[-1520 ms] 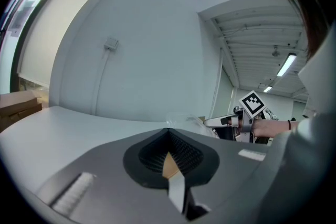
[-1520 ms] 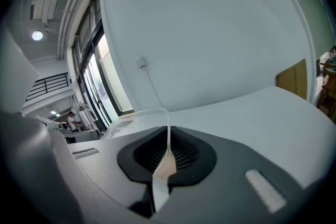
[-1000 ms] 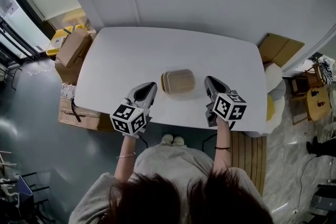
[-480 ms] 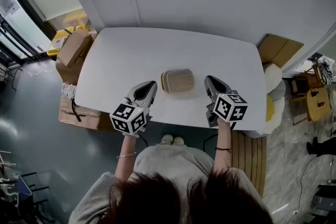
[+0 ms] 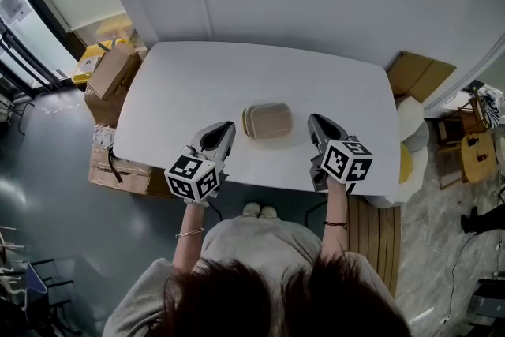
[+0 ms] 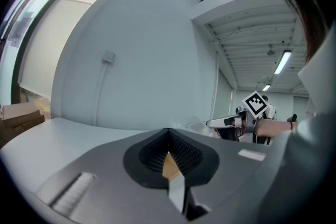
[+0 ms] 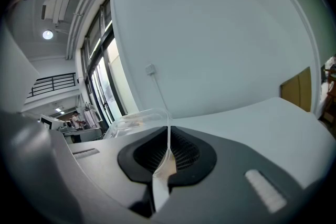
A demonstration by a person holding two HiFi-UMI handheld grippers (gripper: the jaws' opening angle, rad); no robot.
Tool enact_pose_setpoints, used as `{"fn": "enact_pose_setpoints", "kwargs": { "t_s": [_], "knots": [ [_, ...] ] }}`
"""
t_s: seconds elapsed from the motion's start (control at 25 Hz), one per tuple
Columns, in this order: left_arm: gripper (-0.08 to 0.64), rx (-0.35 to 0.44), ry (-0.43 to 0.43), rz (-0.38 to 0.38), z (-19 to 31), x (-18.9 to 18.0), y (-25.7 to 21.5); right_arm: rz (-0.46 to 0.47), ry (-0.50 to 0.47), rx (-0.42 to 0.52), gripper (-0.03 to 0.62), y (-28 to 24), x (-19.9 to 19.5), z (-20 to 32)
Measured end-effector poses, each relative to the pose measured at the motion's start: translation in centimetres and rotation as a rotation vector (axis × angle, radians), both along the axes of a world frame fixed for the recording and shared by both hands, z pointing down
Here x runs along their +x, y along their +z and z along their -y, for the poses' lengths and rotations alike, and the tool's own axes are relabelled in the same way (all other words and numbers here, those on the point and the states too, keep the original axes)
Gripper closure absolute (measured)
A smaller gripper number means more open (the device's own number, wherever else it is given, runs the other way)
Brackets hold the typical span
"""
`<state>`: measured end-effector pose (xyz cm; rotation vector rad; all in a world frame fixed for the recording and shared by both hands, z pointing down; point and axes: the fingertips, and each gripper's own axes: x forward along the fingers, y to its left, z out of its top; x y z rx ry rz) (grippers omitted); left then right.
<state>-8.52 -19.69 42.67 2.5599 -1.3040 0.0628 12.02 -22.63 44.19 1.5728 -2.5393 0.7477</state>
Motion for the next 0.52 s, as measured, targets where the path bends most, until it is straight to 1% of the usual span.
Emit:
{"fn": "enact_pose_setpoints", "kwargs": {
  "t_s": [0.52],
  "knots": [
    [0.569,0.004,-0.002,0.001,-0.12,0.11,-0.07,0.007,-0.017,0.000,0.563,0.03,-0.24,-0.19]
  ]
}}
